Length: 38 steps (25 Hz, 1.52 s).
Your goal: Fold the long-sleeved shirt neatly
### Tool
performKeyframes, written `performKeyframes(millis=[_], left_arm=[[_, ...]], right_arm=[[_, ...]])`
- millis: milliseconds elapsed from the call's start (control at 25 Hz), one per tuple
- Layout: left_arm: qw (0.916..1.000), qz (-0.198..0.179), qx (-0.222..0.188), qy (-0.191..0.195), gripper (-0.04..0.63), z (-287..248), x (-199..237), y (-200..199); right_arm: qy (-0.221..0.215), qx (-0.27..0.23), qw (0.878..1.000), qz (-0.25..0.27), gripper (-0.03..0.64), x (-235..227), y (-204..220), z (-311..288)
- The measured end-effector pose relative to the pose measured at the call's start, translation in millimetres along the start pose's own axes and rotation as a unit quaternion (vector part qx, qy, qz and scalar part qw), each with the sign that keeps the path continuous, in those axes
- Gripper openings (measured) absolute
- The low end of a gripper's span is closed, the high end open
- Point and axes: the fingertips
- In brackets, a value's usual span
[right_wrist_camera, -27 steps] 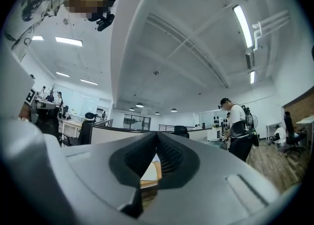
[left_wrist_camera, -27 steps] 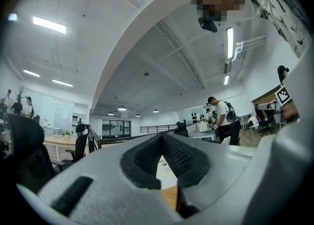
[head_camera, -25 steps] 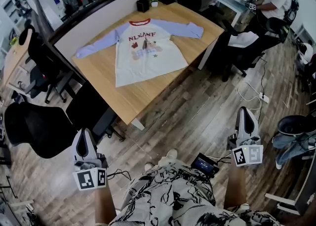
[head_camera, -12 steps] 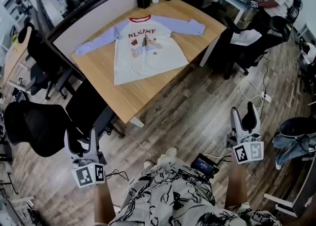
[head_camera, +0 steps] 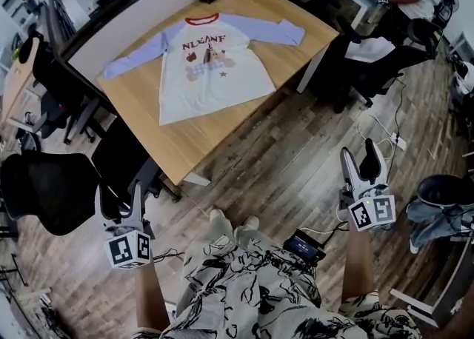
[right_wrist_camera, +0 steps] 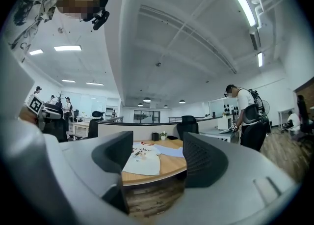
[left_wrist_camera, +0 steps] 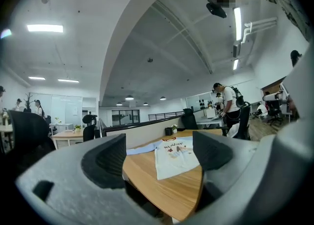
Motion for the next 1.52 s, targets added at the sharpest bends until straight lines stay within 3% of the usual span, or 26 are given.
performKeyframes(millis=[200, 520, 840, 1000, 1200, 1520], left_arm=[[0.9984, 0.017, 0.047, 0.025, 0.414, -43.4, -6.8, 40.8], [0.9958, 0.025, 0.083, 0.031, 0.414, -133.7, 4.0, 81.7], [0.9895, 0.047, 0.134, 0.028, 0.426, -229.3, 29.3, 123.6], [0.9829, 0.053, 0.171, 0.044, 0.425, -261.8, 34.5, 145.4], [0.9716, 0.055, 0.224, 0.053, 0.425, -291.7, 38.9, 188.5], [0.9460, 0.081, 0.311, 0.043, 0.425, -324.9, 27.7, 268.2]], right_arm=[[-0.002, 0.022, 1.000, 0.000, 0.311, -18.2, 24.5, -32.3], [0.002, 0.065, 0.998, -0.013, 0.311, -32.3, 63.5, -106.7], [-0.001, 0.129, 0.992, -0.015, 0.313, -40.4, 106.3, -213.5], [-0.005, 0.169, 0.986, -0.015, 0.318, -38.6, 134.1, -257.5], [-0.041, 0.232, 0.972, -0.013, 0.318, -25.4, 182.7, -307.2], [-0.082, 0.358, 0.929, -0.046, 0.306, -15.3, 305.0, -363.0]])
Point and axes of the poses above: the fingertips, and each gripper's own axes: z backward along the fingers, x to its left, y out of its underside
